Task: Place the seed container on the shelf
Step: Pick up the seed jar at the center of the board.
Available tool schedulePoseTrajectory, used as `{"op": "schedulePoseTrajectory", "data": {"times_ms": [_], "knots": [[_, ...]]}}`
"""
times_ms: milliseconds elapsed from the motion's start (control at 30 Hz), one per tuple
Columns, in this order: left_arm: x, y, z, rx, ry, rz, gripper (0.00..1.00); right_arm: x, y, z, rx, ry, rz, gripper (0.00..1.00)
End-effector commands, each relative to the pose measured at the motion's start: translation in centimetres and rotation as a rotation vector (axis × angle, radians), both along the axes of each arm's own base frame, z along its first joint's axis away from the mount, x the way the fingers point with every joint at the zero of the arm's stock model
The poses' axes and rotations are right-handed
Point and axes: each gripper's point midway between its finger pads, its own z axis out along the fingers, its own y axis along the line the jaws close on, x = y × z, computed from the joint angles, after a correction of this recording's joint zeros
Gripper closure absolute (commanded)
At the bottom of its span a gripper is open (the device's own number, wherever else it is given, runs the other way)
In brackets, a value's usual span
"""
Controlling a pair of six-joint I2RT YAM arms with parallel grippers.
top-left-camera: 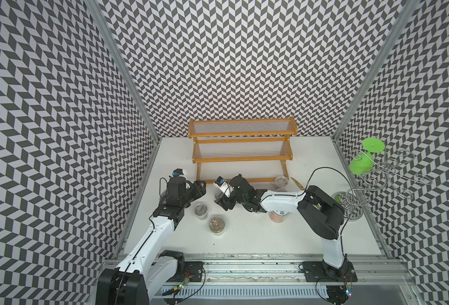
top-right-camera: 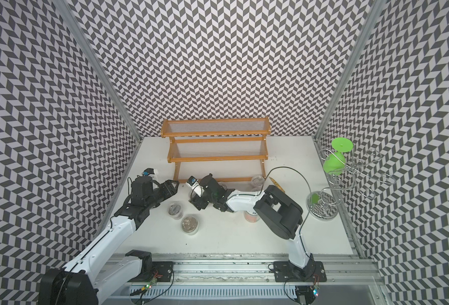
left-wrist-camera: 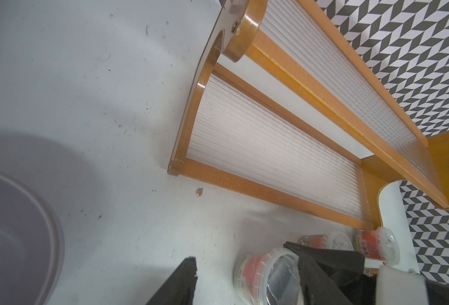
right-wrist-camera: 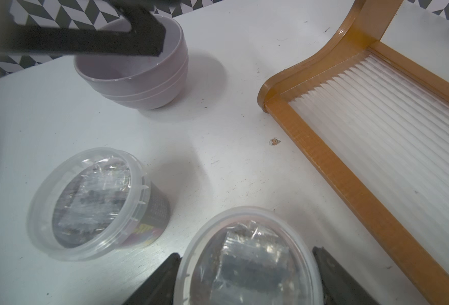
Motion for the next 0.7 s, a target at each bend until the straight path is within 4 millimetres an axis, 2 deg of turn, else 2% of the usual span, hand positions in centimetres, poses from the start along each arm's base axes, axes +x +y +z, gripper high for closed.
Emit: {"op": "schedulePoseTrajectory", "data": {"times_ms": [0, 267, 467, 533, 667], "knots": [[0.3, 0.9, 2.6, 0.024, -0.051, 0.024, 0.35, 0.3, 1.0, 7.0, 0.114, -0.068, 0.022, 0.23], [0.2, 2.6, 8.7, 0.022, -0.186, 0.070, 0.32, 0.6, 0.4, 13.8, 0.207, -0.103, 0.020, 0.23], [-0.8, -1.3, 13.9, -0.007, -0.405, -0.194, 0.32, 0.6, -0.4, 17.7, 0.280, -0.082, 0.036, 0.23], [-1.4, -2.3, 15.1, -0.022, -0.440, -0.256, 0.27, 0.8, -0.8, 19.0, 0.291, -0.074, 0.035, 0.23], [-1.3, -1.2, 16.2, -0.022, -0.414, -0.194, 0.24, 1.3, -1.7, 21.7, 0.313, -0.094, 0.033, 0.23]]}}
